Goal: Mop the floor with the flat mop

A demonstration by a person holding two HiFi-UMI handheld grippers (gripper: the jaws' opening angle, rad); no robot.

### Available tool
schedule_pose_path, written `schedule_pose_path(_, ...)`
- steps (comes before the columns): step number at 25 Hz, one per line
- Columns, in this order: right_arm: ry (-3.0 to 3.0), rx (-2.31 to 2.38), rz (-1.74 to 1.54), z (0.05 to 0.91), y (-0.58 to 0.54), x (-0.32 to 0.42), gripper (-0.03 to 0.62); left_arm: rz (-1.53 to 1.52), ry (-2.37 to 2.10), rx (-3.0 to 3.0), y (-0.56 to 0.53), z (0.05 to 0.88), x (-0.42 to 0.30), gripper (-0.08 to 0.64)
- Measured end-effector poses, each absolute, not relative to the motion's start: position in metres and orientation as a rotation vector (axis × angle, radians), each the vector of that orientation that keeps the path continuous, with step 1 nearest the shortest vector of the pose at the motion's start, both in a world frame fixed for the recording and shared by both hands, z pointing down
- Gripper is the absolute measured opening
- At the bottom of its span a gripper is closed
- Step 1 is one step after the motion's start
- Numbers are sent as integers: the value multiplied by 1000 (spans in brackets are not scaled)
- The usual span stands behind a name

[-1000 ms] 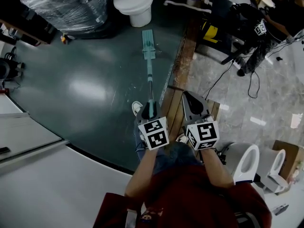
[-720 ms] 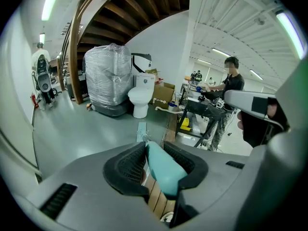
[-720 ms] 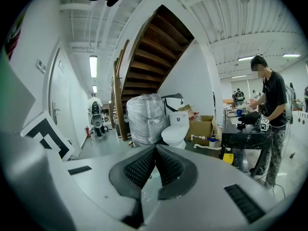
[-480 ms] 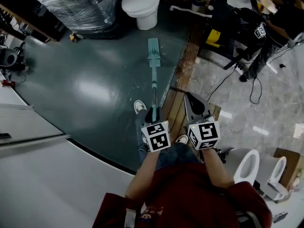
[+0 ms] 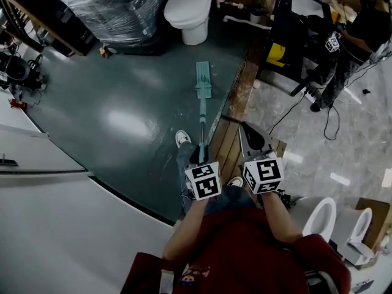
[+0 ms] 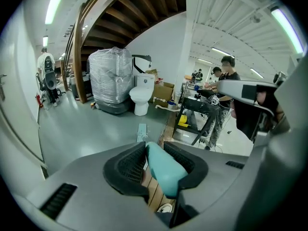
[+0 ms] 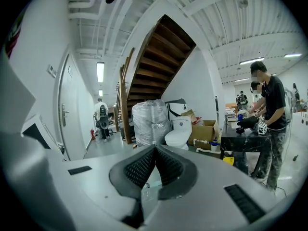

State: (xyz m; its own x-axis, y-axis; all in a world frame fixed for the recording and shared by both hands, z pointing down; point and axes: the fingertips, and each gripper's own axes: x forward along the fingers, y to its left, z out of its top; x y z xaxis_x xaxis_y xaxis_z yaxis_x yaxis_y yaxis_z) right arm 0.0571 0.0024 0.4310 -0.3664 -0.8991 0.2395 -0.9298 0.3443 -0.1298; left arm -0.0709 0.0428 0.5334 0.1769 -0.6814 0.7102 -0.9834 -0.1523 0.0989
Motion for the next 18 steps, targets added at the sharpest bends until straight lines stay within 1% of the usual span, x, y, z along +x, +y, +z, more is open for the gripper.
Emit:
schedule_pose_path(11, -2548, 1654, 337, 405, 29, 44, 17, 713, -1577, 1896, 96, 507, -81, 127)
schedule_pose_path(18, -2583, 1636, 310, 391, 35, 34, 17, 641, -1592, 1890, 107, 485, -81, 127)
